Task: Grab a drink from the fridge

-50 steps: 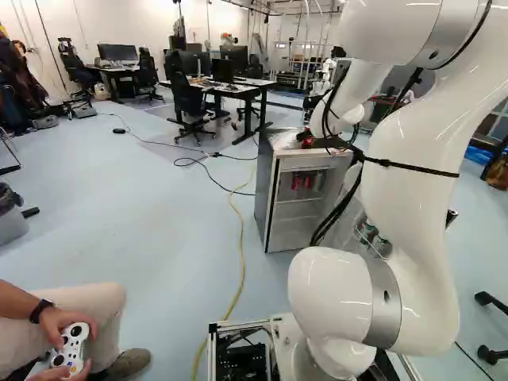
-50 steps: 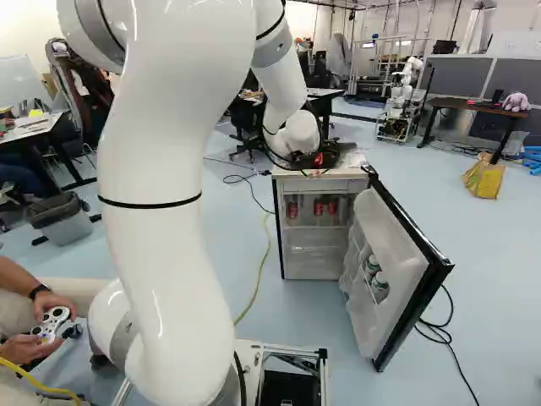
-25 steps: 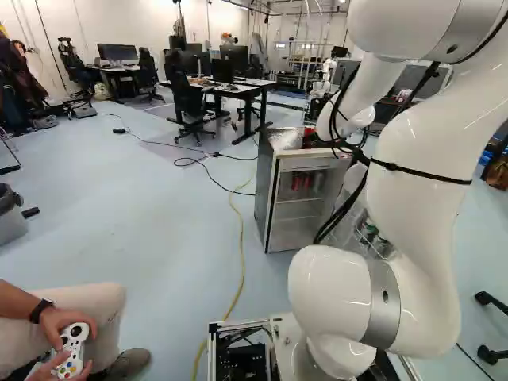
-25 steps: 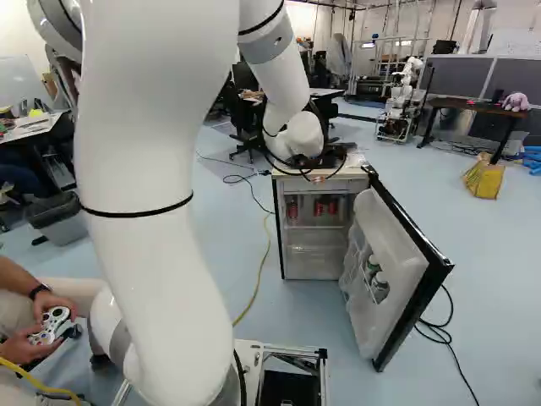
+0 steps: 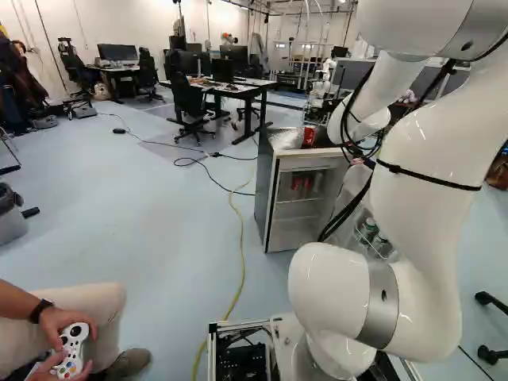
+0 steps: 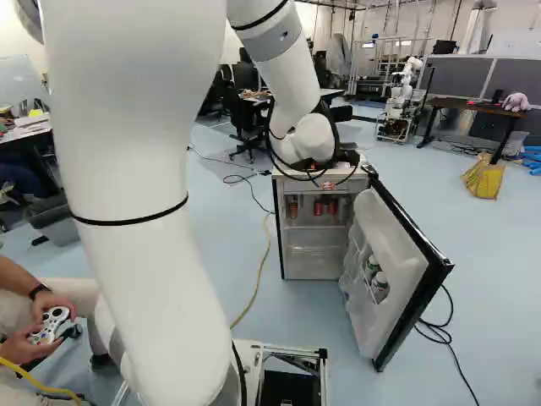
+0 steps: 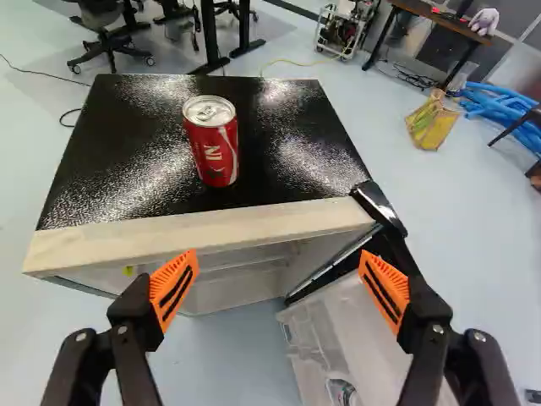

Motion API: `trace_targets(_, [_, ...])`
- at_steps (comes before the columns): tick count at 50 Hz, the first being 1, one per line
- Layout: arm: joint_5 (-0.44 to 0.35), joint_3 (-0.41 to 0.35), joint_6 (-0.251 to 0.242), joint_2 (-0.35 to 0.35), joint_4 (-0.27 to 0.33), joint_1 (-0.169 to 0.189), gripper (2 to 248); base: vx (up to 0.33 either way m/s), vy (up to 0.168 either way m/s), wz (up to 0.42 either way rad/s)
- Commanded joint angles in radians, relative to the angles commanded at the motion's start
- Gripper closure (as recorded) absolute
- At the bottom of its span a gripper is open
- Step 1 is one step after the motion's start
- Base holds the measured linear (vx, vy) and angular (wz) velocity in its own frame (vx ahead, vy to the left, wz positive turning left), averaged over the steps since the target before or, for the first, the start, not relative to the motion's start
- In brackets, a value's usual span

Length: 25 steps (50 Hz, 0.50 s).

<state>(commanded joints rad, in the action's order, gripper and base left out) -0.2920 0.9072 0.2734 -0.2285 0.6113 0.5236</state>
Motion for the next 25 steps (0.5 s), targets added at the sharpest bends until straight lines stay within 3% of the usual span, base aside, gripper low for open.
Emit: trace_targets(25, [0.025,-0.021,0.0,0.04,0.0,0.084,3,0.0,0.0,0.0])
